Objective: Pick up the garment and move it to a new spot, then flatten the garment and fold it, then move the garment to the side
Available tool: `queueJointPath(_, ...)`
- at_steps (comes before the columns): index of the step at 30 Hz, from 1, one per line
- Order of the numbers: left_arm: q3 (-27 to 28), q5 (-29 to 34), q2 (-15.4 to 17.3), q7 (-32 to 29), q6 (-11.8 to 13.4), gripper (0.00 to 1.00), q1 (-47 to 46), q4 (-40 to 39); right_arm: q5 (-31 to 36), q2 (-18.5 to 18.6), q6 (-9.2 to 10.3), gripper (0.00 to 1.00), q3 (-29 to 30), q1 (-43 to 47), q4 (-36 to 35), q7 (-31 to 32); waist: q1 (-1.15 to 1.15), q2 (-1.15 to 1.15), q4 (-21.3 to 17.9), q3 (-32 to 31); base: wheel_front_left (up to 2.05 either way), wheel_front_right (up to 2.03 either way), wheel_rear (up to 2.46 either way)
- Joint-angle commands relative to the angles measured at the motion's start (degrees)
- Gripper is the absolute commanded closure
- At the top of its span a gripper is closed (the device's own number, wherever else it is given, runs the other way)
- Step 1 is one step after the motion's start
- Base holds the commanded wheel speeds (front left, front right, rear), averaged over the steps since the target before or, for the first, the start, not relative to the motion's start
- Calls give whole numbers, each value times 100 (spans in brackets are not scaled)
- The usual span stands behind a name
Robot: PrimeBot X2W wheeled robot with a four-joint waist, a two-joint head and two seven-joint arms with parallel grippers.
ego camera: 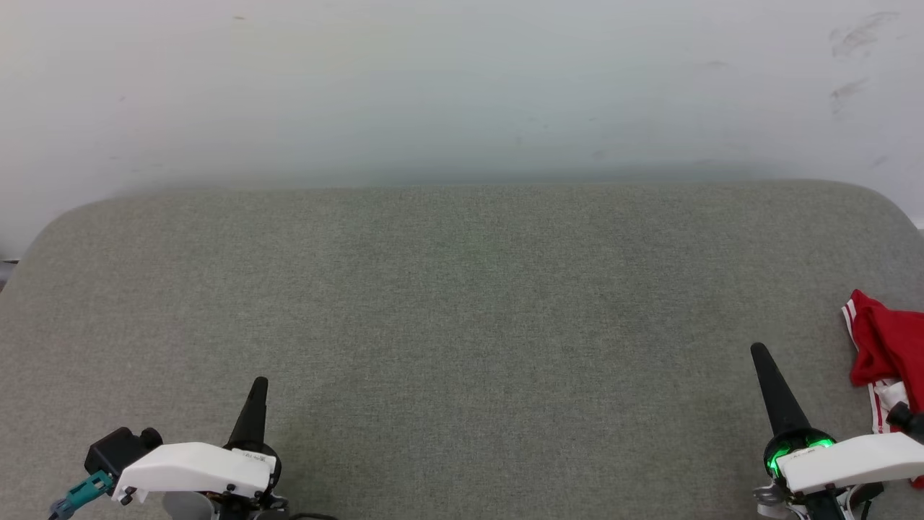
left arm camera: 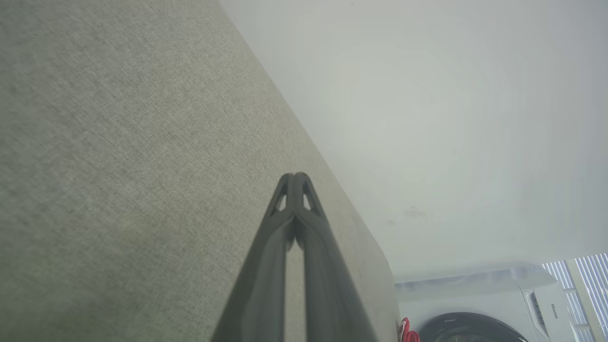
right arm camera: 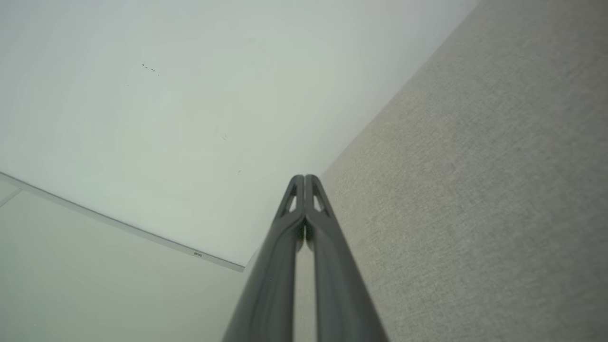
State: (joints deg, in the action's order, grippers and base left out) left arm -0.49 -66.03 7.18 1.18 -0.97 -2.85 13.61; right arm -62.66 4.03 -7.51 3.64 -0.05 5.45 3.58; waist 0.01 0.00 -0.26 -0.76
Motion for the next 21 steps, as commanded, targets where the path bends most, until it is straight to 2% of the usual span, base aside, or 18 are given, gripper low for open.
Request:
queueJointPath(1,88,-236,-11,-63,-75,100,-166,-25,-294,44,1,100,18,-185,30,24,0,0,2,5,0,0,0)
queueJointPath(21,343,-1175,-176,-353,-313,100,-253,1,-1402,34,2,100,56,-367,352,78,0,0,10,34,0,0,0)
